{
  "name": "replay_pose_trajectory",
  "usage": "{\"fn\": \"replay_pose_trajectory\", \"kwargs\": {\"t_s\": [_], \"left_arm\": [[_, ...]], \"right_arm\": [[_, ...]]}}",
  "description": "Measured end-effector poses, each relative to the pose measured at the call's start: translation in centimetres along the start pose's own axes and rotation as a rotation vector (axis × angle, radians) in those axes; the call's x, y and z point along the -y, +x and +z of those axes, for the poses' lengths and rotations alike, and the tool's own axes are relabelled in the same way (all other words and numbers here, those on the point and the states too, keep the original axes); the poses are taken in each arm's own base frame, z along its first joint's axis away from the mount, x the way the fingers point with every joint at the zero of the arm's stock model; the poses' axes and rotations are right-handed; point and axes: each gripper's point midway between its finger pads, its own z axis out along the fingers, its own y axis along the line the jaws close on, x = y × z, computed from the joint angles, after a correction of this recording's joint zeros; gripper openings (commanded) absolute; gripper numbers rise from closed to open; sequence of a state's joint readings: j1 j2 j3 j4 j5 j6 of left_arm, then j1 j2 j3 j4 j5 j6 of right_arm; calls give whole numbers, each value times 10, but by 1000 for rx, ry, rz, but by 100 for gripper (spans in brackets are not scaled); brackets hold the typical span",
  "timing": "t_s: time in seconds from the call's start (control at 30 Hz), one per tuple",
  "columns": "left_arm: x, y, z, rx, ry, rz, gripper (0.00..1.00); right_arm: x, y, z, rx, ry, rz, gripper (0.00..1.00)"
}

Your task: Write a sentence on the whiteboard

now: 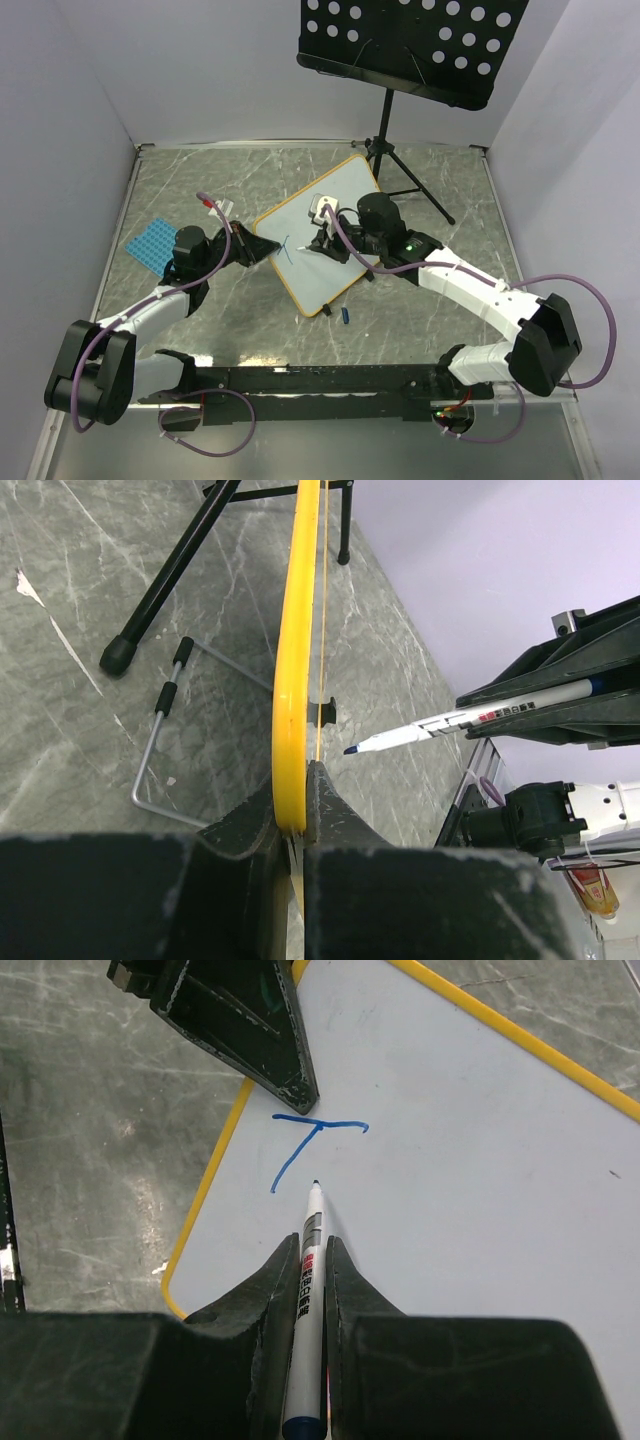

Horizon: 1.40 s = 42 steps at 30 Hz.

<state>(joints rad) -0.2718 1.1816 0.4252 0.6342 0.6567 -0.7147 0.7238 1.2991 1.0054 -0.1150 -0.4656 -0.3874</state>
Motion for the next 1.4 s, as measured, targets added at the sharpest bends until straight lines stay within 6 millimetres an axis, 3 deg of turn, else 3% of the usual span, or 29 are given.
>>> {"fn": "replay_pose_trajectory", "kwargs": {"t_s": [1.4], "left_arm": [[0, 0, 0, 1, 2, 1, 1]], "right_arm": [[-4, 5, 5, 2, -27, 4, 0]]}}
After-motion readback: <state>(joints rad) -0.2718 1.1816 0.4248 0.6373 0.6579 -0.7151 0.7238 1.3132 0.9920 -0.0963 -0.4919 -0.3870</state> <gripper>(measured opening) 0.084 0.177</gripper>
